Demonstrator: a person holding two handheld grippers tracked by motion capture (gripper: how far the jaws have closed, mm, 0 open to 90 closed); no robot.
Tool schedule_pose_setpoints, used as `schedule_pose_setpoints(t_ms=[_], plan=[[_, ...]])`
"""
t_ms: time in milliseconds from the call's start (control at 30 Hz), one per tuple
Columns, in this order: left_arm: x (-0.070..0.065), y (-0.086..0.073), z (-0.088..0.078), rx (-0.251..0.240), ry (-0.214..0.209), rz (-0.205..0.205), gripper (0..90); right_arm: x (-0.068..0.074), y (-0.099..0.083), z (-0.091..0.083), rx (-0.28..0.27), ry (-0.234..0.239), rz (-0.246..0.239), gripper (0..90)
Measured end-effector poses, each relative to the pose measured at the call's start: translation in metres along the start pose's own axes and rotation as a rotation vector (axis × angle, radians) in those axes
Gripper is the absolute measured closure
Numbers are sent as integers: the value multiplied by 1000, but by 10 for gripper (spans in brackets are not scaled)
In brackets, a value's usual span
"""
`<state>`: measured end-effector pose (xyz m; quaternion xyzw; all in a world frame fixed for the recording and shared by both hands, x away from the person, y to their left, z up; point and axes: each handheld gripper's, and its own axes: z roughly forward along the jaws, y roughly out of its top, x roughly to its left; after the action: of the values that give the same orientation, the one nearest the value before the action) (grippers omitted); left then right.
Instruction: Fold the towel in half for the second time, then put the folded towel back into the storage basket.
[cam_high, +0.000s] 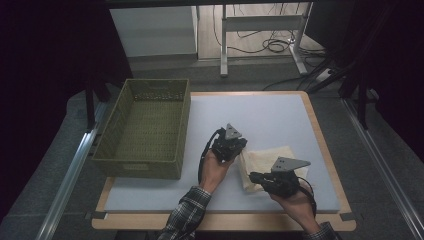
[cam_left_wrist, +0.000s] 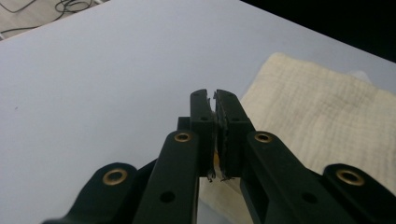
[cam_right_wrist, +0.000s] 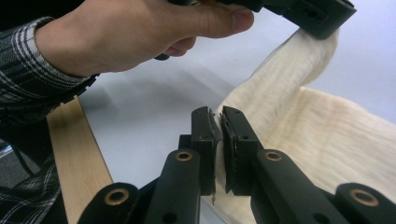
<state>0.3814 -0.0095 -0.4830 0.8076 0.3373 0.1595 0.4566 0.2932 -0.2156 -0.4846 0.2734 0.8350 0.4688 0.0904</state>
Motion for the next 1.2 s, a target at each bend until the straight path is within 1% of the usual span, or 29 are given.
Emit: schedule_pose_setpoints(t_ms=[300,400,633,933,1200], plan=[[-8,10,12,-12,-25,10,864,-12,-5,-18,-14,-36,23,838],[-11,15,16,-14,-30,18,864,-16,-7,-24,-17,-45,33,838],[-18,23,27,-13,-54,36,863,-25,-13,-35,-19,-65,53,837],[-30,36,51,5,-81,77,862,-40,-24,-51,-17,-107,85,837],[-40,46,73,18,-103,102,860,-53,-34,-63,-16,-144,119,837]])
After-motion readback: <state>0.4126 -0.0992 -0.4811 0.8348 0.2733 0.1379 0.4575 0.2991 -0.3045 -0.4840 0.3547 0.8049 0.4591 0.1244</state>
